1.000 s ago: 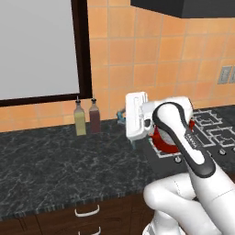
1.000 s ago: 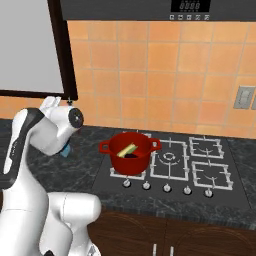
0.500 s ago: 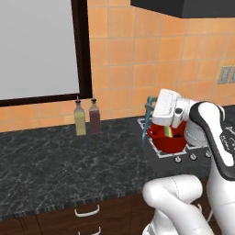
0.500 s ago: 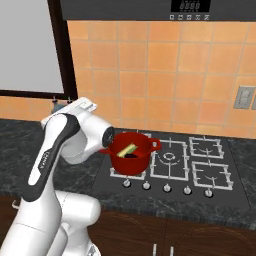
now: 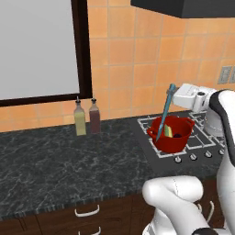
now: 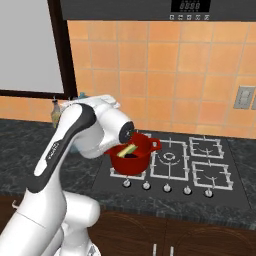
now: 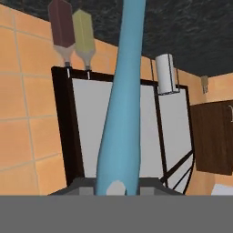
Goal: Put the eggplant and corn in the pot. Retrieve the spatula and lightly stir the vegetables in the pot.
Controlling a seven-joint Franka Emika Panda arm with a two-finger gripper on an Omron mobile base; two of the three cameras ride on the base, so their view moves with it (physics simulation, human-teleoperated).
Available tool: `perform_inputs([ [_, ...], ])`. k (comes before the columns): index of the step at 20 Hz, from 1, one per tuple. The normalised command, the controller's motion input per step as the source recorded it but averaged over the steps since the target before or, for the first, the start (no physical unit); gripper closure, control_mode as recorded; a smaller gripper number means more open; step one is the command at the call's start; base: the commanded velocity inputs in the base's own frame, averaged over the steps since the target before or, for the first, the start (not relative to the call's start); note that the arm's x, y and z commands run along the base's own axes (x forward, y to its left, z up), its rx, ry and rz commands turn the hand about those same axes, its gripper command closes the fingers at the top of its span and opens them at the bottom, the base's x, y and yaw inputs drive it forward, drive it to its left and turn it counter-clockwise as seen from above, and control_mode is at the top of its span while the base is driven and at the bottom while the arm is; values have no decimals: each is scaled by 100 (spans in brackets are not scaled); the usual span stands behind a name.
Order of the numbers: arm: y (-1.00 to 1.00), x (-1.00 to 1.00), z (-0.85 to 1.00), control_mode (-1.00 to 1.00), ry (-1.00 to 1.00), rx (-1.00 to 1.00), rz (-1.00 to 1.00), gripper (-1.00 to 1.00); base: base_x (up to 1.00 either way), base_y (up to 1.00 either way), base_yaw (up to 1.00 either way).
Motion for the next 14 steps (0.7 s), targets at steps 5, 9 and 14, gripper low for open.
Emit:
perform_inputs([
  [5, -76, 23, 19, -100, 0, 13, 0, 100, 0, 0, 0],
  [9, -57, 36, 25, -100, 9, 11, 0, 100, 0, 0, 0],
  [14, -49, 30, 0, -100, 9, 1, 0, 100, 0, 0, 0],
])
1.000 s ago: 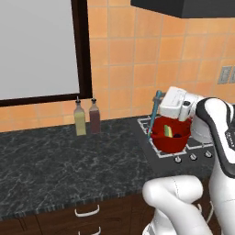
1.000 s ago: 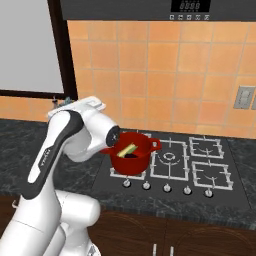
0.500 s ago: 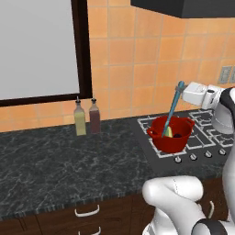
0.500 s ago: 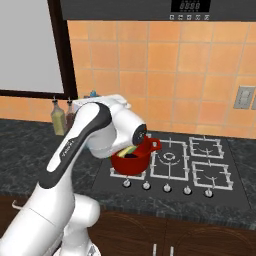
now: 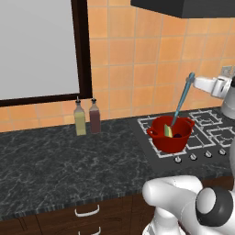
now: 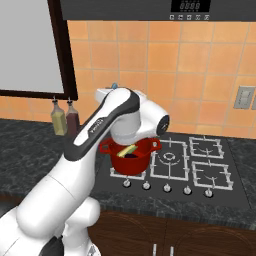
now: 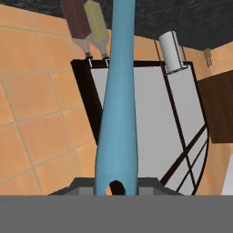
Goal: Put the eggplant and corn in the pot. Retrieve the spatula and lightly stir the vegetables in the pot.
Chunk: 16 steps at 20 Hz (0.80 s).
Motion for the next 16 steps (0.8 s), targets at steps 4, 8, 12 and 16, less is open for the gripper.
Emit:
perform_inputs([
  [4, -58, 10, 0, -100, 2, 3, 0, 100, 0, 0, 0],
  [8, -45, 10, 0, -100, 1, 4, 0, 100, 0, 0, 0],
  [12, -15, 22, 0, -100, 1, 2, 0, 100, 0, 0, 0],
  [16, -16, 24, 0, -100, 0, 1, 0, 100, 0, 0, 0],
])
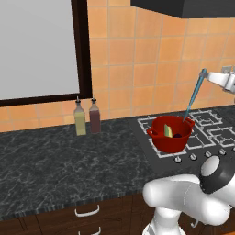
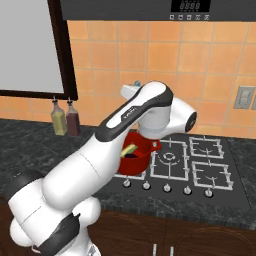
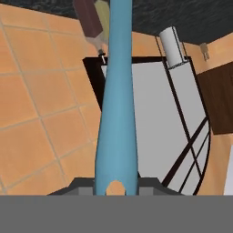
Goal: Put the eggplant and corn in the pot. Retrieve the spatula and lightly stir the vegetables in the pot.
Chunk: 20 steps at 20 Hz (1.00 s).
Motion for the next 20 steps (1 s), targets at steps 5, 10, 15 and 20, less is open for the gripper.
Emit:
perform_inputs([
  [5, -12, 21, -1, -100, 0, 2, 0, 100, 0, 0, 0],
  [10, -9, 25, -2, -100, 0, 1, 0, 100, 0, 0, 0],
  [15, 0, 25, -18, -100, 0, 0, 0, 100, 0, 0, 0],
  [20, -2, 1, -34, -100, -3, 0, 0, 100, 0, 0, 0],
])
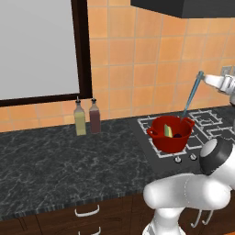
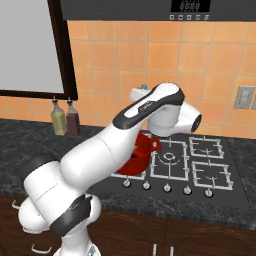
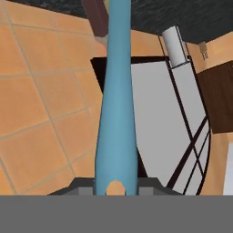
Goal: Put the eggplant and corn in the pot. Retrieve the spatula and lightly stir the vegetables in the pot.
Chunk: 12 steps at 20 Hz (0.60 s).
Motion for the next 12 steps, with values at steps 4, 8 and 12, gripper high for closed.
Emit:
perform_inputs([
  [4, 0, 24, -39, -100, -4, -6, 0, 100, 0, 0, 0],
  [8, 0, 37, -33, -100, 0, -8, -1, 100, 0, 0, 0],
  [12, 0, 7, -32, -100, 6, -8, -1, 100, 0, 0, 0],
])
